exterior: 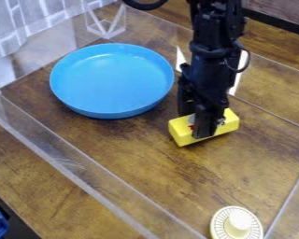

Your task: Put the yellow brick in the blue tray

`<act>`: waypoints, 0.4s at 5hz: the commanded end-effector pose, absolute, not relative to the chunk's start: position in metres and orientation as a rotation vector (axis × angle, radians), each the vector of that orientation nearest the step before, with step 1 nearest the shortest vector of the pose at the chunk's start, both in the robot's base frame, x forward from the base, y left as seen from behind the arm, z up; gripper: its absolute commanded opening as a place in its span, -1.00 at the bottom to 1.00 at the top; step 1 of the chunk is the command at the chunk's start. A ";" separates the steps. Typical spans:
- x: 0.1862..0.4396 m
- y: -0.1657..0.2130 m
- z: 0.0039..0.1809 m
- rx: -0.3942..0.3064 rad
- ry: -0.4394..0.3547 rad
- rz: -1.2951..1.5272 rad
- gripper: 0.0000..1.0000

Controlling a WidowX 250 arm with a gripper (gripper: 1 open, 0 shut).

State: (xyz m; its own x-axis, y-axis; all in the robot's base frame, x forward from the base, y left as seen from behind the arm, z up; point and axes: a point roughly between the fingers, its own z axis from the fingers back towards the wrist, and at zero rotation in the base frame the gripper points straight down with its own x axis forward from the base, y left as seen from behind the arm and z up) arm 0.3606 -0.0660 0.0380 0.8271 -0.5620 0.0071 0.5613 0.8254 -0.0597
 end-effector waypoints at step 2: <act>0.370 -0.077 0.059 -0.050 -0.043 -0.638 -1.00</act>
